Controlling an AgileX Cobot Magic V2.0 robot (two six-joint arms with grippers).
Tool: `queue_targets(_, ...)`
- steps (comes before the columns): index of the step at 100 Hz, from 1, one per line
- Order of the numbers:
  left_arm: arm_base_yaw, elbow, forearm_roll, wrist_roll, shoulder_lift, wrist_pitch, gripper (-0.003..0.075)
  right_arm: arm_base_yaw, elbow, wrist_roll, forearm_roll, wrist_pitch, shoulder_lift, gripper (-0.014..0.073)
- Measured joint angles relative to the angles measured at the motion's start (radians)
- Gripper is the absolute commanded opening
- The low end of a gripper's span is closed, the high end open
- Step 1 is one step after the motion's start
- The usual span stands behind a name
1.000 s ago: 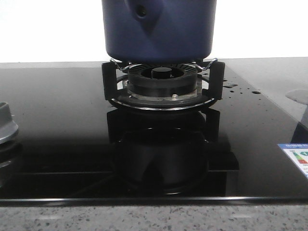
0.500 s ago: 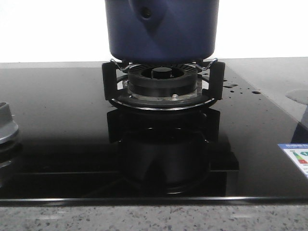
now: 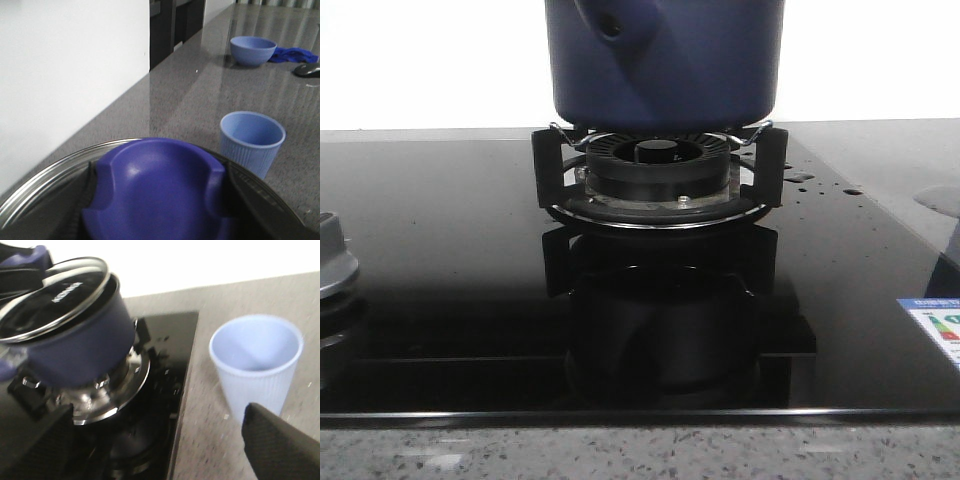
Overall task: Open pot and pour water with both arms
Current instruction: 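Move the right gripper toward the light blue ribbed cup, then grasp the light blue cup with the right gripper and lift it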
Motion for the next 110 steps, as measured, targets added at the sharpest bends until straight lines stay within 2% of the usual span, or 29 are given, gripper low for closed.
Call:
queue_targets(11, 0.014, 0.0, 0.0, 0.0, -0.051, 0.014, 0.0219, 0.0, 0.0, 0.0, -0.057, -0.052, 0.0, 0.0614)
queue_targets(28, 0.061, 0.0, 0.0, -0.046, -0.13, 0.016, 0.0219, 0.0, 0.0, 0.0, -0.266, -0.101, 0.0, 0.0615)
queue_targets(42, 0.094, 0.0, 0.004, -0.073, -0.197, 0.022, 0.0219, 0.0, 0.0, 0.004, -0.369, -0.112, 0.0, 0.0619)
queue_targets(66, 0.107, 0.0, 0.008, -0.079, -0.278, 0.038, 0.0219, 0.0, 0.049, 0.012, -0.391, -0.178, 0.052, 0.0619)
queue_targets(85, 0.107, -0.002, 0.034, -0.09, -0.294, 0.05, 0.0219, 0.0, 0.156, 0.043, -0.372, -0.359, 0.124, 0.0618)
queue_targets(110, 0.107, -0.002, 0.071, -0.125, -0.294, 0.052, 0.022, 0.0, 0.197, 0.05, -0.36, -0.477, 0.194, 0.0619)
